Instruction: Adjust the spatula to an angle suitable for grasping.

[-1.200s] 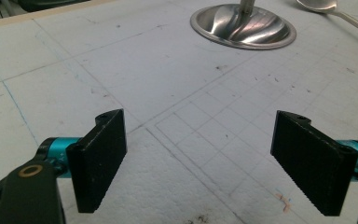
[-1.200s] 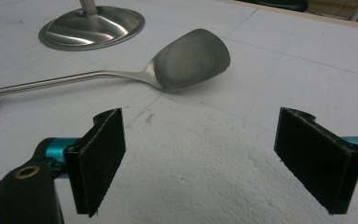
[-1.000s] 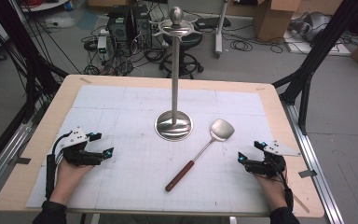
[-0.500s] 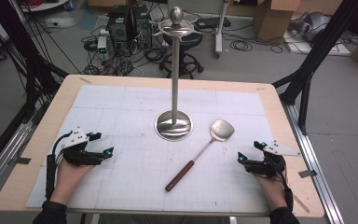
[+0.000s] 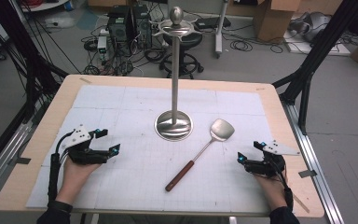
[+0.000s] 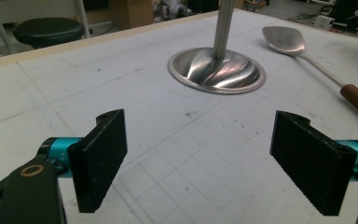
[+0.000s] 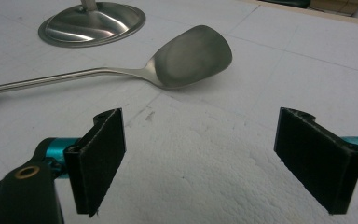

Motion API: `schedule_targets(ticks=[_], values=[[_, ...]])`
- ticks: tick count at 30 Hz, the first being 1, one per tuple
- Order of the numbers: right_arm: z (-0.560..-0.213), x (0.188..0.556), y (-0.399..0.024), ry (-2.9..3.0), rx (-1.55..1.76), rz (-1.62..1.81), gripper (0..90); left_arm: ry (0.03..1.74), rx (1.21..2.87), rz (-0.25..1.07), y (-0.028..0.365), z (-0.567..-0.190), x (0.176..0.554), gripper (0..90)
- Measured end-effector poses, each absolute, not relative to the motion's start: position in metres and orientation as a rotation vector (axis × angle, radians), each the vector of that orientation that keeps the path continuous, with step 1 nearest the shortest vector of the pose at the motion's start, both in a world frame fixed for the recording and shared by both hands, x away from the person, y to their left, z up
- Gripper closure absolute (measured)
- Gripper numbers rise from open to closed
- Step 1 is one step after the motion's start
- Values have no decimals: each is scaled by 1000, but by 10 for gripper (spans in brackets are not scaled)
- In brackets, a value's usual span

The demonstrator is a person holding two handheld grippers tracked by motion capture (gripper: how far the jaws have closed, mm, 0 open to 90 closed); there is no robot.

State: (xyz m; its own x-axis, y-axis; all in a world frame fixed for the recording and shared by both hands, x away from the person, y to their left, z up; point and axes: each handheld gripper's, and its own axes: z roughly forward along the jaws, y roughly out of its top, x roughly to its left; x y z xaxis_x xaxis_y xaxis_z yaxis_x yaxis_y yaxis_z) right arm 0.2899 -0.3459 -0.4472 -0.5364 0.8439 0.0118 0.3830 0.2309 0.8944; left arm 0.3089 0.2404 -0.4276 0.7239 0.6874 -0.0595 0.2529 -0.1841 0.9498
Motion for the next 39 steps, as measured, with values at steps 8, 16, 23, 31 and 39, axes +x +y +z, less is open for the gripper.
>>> schedule_targets(ticks=[8, 16, 23, 31, 39], values=[[-447, 290, -346, 2026, 1129, 1259, 159, 726, 1743, 388, 216, -415, 307, 186], [-447, 290, -346, 2027, 1130, 1259, 159, 667, 1746, 331, 172, -402, 308, 192], [-447, 290, -346, 2027, 1137, 1261, 159, 623, 1753, 309, 122, -398, 318, 208], [-447, 290, -347, 2022, 1141, 1267, 159, 577, 1787, 282, 77, -404, 322, 224], [-447, 289, -347, 2011, 1145, 1278, 159, 548, 1831, 264, 41, -410, 326, 222]])
